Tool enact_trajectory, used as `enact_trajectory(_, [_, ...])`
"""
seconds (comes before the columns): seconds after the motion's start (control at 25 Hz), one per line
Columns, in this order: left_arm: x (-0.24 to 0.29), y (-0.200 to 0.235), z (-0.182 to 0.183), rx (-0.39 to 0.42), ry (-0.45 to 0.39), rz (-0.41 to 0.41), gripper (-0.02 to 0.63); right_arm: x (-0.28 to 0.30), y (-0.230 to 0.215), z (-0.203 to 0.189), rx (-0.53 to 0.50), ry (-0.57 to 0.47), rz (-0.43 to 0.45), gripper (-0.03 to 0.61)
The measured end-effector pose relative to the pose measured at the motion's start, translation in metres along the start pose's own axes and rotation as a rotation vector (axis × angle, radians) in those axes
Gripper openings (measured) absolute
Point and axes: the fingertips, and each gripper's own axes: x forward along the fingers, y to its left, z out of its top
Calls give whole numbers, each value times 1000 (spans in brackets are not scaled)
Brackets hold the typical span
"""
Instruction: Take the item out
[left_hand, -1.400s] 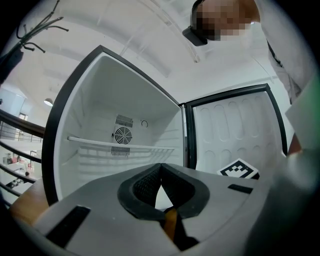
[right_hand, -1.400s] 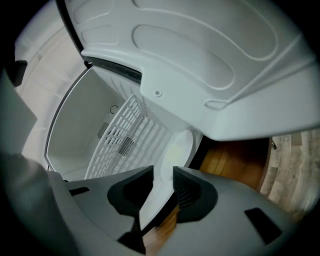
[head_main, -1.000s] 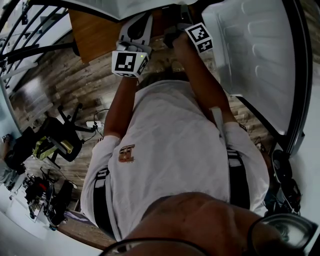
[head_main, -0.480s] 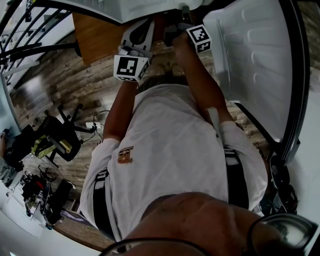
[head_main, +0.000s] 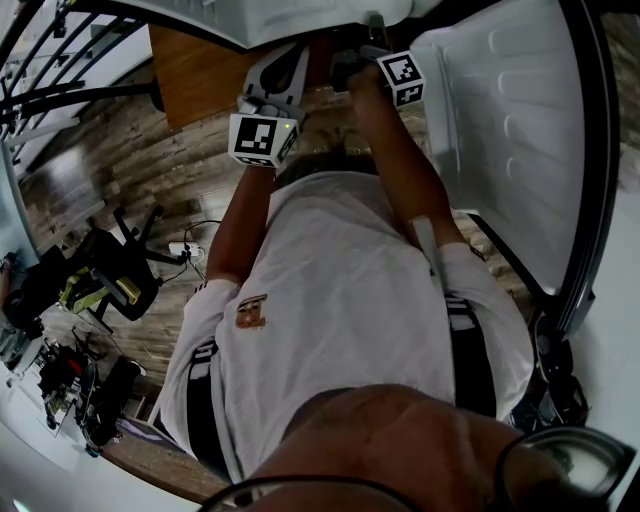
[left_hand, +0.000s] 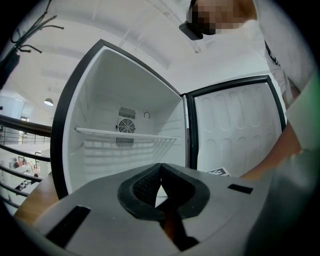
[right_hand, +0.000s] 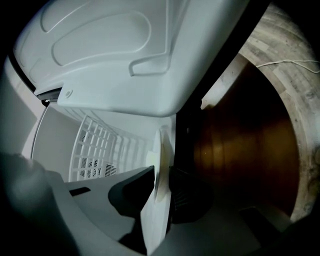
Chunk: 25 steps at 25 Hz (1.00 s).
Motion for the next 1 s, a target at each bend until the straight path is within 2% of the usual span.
enact_trajectory(0.32, [1, -1, 2, -4, 3, -7, 18, -3, 8, 2, 22, -14, 0, 50])
enact_trajectory(0.72, [3, 0, 6, -9, -2, -12, 18, -8, 11, 1, 81, -13, -16, 43])
enact_trajectory(1.0, [1, 0, 4, -13, -6, -15, 18, -18, 22, -1, 93, 1, 22, 43])
